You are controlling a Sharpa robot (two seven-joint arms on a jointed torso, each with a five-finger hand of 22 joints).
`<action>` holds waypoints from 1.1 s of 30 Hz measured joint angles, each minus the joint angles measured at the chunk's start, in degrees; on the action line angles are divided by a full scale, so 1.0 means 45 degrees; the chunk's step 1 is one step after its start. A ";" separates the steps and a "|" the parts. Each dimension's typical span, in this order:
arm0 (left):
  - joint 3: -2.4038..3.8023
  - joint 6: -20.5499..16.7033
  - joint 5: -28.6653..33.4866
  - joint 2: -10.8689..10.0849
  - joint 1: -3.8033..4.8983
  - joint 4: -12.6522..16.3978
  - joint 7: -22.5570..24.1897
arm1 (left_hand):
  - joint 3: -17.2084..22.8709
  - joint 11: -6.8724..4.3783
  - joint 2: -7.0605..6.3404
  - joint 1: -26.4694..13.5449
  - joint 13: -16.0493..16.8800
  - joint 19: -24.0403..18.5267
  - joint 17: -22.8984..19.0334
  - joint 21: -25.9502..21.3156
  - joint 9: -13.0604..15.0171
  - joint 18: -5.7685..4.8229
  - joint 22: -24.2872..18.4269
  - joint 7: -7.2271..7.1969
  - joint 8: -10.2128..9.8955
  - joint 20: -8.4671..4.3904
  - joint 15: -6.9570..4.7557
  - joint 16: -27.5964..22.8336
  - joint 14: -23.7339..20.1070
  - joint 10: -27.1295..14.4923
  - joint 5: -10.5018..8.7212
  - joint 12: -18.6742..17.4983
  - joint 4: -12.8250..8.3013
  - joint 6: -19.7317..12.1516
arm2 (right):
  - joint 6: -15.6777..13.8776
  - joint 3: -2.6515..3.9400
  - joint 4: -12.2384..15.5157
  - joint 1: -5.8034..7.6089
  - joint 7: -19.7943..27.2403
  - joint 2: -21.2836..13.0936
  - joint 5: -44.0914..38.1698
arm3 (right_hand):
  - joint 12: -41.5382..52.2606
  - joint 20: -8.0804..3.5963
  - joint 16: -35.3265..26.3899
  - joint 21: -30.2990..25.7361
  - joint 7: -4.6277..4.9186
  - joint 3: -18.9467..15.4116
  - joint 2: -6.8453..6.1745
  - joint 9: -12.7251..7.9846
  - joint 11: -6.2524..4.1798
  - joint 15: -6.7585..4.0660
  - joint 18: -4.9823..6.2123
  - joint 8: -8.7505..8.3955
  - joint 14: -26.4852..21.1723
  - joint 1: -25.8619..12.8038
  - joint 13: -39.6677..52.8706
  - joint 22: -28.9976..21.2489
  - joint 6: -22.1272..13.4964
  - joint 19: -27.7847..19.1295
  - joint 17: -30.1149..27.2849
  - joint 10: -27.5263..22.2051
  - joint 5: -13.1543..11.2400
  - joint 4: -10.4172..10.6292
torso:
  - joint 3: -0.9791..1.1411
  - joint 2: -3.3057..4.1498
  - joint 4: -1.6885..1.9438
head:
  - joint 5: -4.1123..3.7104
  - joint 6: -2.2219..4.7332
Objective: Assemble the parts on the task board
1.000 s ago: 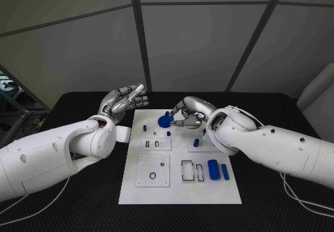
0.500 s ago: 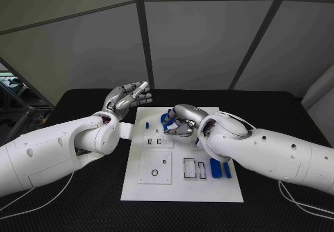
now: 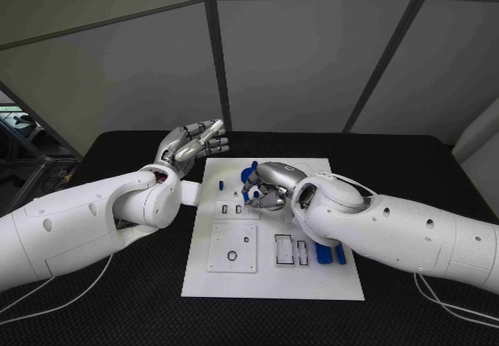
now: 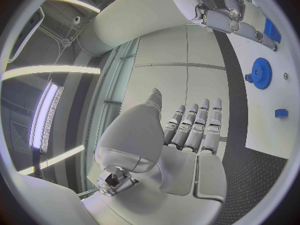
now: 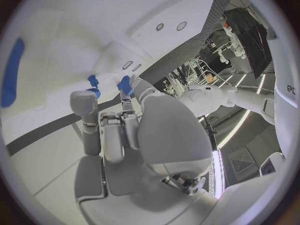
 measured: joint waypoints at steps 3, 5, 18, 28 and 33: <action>0.0000 0.0001 0.0000 0.0006 0.0000 -0.0006 0.0000 | 0.0000 0.0000 0.0000 0.0000 0.0000 0.0000 0.0000 0.0000 0.0000 -0.0001 0.0000 0.0000 0.0000 0.0000 0.0000 0.0000 0.0000 0.0000 0.0000 0.0000 0.0000 0.0000 | 0.0081 -0.0076 -0.0056 -0.0064 -0.0056 0.0054 -0.0093 | 0.0000 0.0000 0.0000 0.0000 -0.0002 0.0000 0.0000 0.0001 0.0000 0.0000 0.0001 -0.0003 0.0000 0.0000 0.0000 0.0001 -0.0002 0.0000 0.0000 0.0000 0.0020 0.0000 | 0.0000 0.0000 0.0000 | 0.0001 -0.0027; 0.0000 0.0001 0.0000 0.0006 0.0000 -0.0008 0.0000 | 0.0000 0.0000 0.0000 0.0000 0.0000 0.0000 0.0000 0.0000 0.0000 -0.0001 0.0000 0.0000 0.0000 0.0000 0.0000 0.0000 0.0000 0.0000 0.0000 0.0000 0.0001 0.0000 | 0.0129 -0.0110 -0.0111 -0.0114 -0.0096 0.0095 -0.0160 | 0.0000 0.0000 0.0000 0.0000 -0.0003 0.0000 -0.0001 0.0001 0.0000 0.0000 0.0000 -0.0003 0.0000 -0.0001 0.0000 0.0001 -0.0003 0.0000 -0.0001 0.0000 0.0021 0.0000 | -0.0001 0.0000 0.0000 | 0.0013 -0.0051; 0.0000 0.0001 -0.0002 0.0025 0.0000 -0.0017 -0.0003 | 0.0000 0.0000 0.0000 0.0000 -0.0001 0.0000 0.0000 0.0000 0.0000 -0.0001 0.0001 0.0000 0.0000 0.0000 0.0000 0.0000 0.0000 0.0000 0.0000 0.0000 0.0000 0.0000 | 0.0226 -0.0164 -0.0421 -0.0287 -0.0222 0.0371 -0.0489 | 0.0000 0.0000 0.0000 0.0000 -0.0013 -0.0002 -0.0072 0.0005 0.0000 0.0000 0.0001 0.0010 0.0000 -0.0072 0.0000 0.0001 -0.0009 0.0000 -0.0001 0.0000 0.0020 0.0000 | -0.0005 0.0001 0.0000 | 0.0050 -0.0121; 0.0000 0.0002 -0.0002 0.0041 0.0000 -0.0028 -0.0005 | -0.0001 0.0000 0.0000 0.0000 0.0000 0.0000 -0.0001 0.0000 0.0000 -0.0001 0.0001 0.0000 0.0000 0.0000 0.0000 0.0000 0.0000 0.0000 0.0000 0.0000 0.0001 0.0000 | 0.0167 -0.0130 -0.0528 -0.0396 -0.0192 0.0503 -0.0577 | 0.0000 0.0000 -0.0001 0.0000 0.0019 -0.0004 -0.0170 -0.0001 0.0000 0.0000 -0.0001 0.0029 0.0000 -0.0170 0.0000 0.0002 0.0025 0.0000 -0.0001 0.0000 0.0020 0.0002 | -0.0006 0.0001 0.0001 | 0.0065 -0.0153; 0.0000 0.0002 -0.0002 0.0041 0.0000 -0.0028 -0.0006 | -0.0001 0.0000 0.0000 0.0000 -0.0001 0.0000 0.0000 0.0000 0.0000 -0.0001 0.0001 0.0000 0.0000 0.0000 0.0000 0.0000 0.0000 0.0000 0.0000 0.0000 0.0001 0.0000 | 0.0163 -0.0125 -0.0567 -0.0407 -0.0170 0.0525 -0.0595 | 0.0000 0.0000 -0.0001 0.0000 0.0019 -0.0005 -0.0204 -0.0001 0.0001 0.0000 0.0001 0.0028 0.0000 -0.0204 0.0000 -0.0031 0.0025 0.0000 -0.0002 0.0000 0.0043 0.0003 | -0.0007 -0.0002 0.0006 | 0.0073 -0.0172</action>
